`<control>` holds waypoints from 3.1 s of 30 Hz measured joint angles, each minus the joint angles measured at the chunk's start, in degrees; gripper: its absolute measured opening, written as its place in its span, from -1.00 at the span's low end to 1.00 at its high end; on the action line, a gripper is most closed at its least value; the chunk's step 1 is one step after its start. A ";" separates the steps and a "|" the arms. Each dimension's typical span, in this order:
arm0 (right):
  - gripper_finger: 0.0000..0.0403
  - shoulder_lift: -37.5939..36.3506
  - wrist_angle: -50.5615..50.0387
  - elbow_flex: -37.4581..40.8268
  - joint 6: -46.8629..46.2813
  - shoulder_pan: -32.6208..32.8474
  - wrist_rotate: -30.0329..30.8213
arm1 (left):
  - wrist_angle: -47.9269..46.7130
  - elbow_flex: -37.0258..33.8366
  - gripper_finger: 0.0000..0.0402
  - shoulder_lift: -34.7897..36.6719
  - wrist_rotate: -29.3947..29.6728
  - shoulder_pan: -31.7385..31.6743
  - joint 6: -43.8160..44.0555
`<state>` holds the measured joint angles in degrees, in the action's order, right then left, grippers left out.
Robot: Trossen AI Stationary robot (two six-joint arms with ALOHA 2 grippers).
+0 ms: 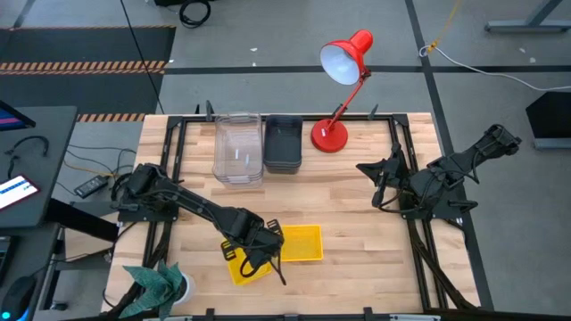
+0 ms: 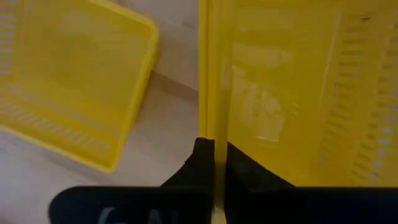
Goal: Stack baskets by color
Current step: Stack the left yellow bin on the center yellow bin, then stack the right yellow bin on the yellow bins
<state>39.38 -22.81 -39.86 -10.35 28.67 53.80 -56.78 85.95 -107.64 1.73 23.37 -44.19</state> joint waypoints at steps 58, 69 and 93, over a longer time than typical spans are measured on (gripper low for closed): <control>-0.96 0.02 0.02 0.00 0.00 0.02 0.03 | -1.17 0.00 -0.92 -3.31 -17.92 -4.30 4.84; -0.96 0.02 0.02 0.00 0.00 0.00 0.04 | -2.24 -0.02 -0.51 -3.78 -17.09 -4.30 6.52; -0.96 0.02 0.04 0.00 0.04 0.02 0.04 | 5.30 3.61 -0.36 -2.62 -0.82 -6.70 -4.47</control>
<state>39.40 -22.77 -39.86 -10.31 28.68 53.84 -51.48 89.56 -110.26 0.91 16.67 -48.66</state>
